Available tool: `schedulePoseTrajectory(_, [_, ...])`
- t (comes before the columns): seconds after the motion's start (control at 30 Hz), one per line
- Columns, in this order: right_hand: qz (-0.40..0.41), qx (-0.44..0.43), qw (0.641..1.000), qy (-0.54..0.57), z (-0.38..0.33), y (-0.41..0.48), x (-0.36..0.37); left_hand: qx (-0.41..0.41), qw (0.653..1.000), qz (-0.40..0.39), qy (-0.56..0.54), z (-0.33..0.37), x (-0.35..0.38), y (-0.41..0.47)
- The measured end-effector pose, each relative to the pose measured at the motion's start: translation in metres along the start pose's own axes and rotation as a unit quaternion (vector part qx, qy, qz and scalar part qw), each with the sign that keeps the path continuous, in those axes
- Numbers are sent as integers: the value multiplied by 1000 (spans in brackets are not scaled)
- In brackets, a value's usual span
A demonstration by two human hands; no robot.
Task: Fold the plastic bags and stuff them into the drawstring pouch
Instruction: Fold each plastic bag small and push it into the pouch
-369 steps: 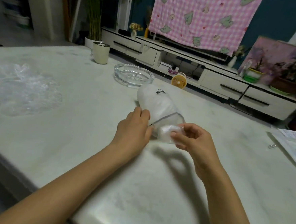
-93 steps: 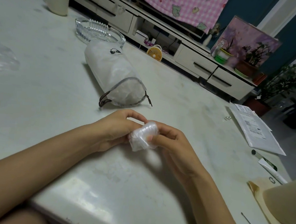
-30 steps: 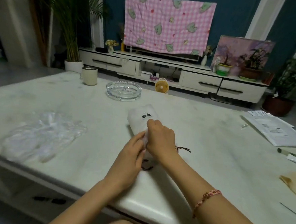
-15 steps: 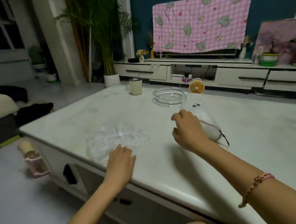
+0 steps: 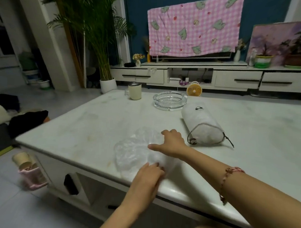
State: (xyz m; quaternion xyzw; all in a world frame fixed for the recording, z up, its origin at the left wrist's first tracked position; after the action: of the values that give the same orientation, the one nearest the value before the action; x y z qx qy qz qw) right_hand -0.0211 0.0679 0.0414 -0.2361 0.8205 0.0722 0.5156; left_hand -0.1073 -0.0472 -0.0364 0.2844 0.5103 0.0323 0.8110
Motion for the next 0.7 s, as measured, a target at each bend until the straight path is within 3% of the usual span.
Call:
schedulePoseTrajectory(0.07, [46, 11, 999, -3, -4, 11, 0, 9, 1000, 0, -21, 2, 2, -1])
schedulePoseTrajectory(0.2, [122, -30, 976, 177, -9, 13, -9, 29, 999, 10, 45, 2, -2, -2])
schedulePoseTrajectory(0.37, [97, -98, 905, 403, 4, -21, -48, -86, 989, -32, 117, -16, -14, -1])
schedulePoseTrajectory(0.47, [126, -68, 913, 382, 48, -61, -76, -132, 985, -6, 109, -15, -27, 1])
schedulePoseTrajectory(0.6, [199, -3, 929, 311, 125, -117, -94, -187, 970, 154, -6, 25, -44, 19])
schedulePoseTrajectory(0.7, [246, 54, 933, 258, 174, -152, -86, -179, 968, 154, -87, 79, -29, 48])
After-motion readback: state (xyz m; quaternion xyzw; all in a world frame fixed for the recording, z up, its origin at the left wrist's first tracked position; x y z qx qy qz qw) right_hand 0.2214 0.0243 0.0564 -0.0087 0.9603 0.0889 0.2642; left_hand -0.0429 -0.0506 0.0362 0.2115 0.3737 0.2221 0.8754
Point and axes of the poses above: each hand's wrist, its own y-axis towards the middle knuckle, its own x-axis out of the palm, z = x × y, the point moved 2 cm from there along y, towards the middle knuckle, and after that the axes turned 8 degrees about -z, right-handed, at the moved point
